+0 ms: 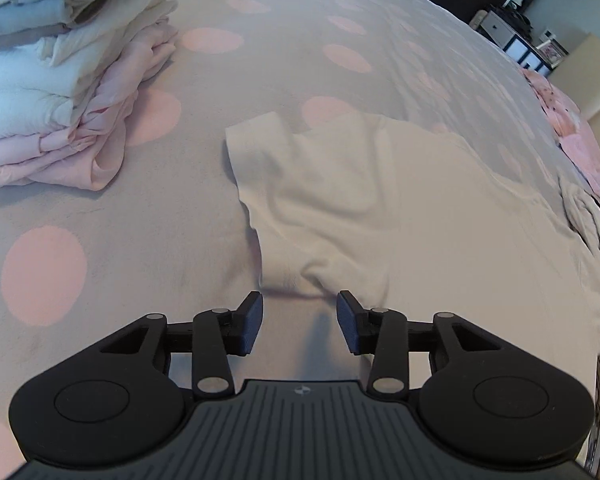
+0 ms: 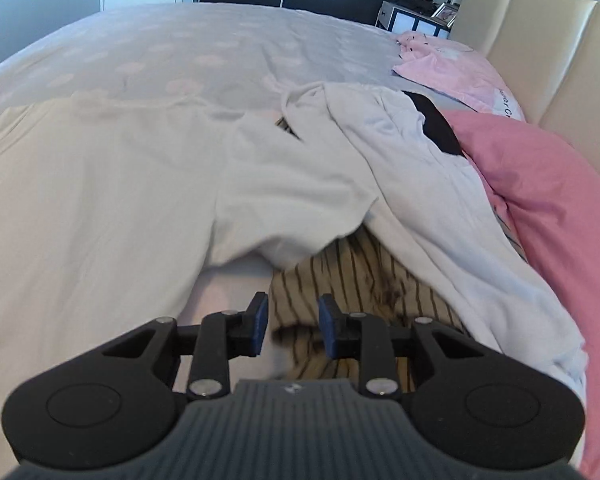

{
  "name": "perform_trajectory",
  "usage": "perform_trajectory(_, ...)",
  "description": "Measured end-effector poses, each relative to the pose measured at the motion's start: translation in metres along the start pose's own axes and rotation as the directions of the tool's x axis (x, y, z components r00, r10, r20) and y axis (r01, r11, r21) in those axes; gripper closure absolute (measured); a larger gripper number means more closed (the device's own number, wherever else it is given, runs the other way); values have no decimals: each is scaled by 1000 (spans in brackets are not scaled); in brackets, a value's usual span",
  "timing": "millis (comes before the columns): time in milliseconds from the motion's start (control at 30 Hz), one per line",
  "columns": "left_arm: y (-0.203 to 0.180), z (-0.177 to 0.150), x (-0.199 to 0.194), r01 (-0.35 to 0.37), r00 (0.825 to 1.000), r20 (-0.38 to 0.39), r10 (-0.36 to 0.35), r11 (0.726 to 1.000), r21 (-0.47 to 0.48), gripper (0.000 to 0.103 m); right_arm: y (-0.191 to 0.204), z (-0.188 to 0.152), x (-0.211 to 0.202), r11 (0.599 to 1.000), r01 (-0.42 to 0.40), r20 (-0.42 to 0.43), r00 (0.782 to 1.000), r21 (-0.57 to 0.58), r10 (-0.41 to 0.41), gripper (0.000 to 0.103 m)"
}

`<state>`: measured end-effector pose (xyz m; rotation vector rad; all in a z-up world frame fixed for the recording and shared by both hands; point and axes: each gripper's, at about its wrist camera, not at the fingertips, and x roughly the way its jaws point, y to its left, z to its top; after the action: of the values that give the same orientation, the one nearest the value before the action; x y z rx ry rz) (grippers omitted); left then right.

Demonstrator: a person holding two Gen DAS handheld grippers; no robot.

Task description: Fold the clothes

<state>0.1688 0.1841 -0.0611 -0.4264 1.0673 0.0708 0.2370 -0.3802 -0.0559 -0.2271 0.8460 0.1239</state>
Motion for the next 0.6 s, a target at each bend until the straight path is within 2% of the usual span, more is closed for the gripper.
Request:
perform_trajectory(33,2,2,5,4,1000,-4,-4,1000,-15,65,-3,3,9,1000,-3,1,1000,11,3,71)
perform_trajectory(100,5,5,12,10,1000,-6,-10,999,-40,65,-11,10,28,999,-6,-1,1000,46,7,60)
perform_trajectory(133,6,8,15,14,1000,1,-14,999,-46,65,-16,13,35,997,-12,0,1000,75,12,58)
perform_trajectory(233,6,15,20,31,999,35,-29,997,-71,65,-29,20,51,980,-74,26,997,184,71,58)
perform_trajectory(267,6,17,22,38,998,47,-34,996,-82,65,-30,22,54,974,-99,36,995,202,93,65)
perform_trajectory(300,6,19,24,43,997,60,-38,995,-91,65,-29,26,56,972,-111,44,994,205,104,92)
perform_trajectory(333,5,20,25,38,997,71,-32,995,-92,67,-26,29,57,976,-106,50,994,190,98,100)
perform_trajectory(400,-3,22,27,-18,996,90,24,998,-57,93,-19,36,56,984,-79,56,996,159,71,100)
perform_trajectory(467,-10,23,24,-50,992,116,53,998,-32,98,-14,43,51,989,-40,71,997,140,30,100)
perform_trajectory(533,-15,26,18,-103,984,145,105,994,-25,99,-13,49,43,991,29,110,993,131,-44,101)
perform_trajectory(600,-16,30,13,-150,972,180,151,989,-17,100,-13,53,41,990,84,112,989,115,-97,101)
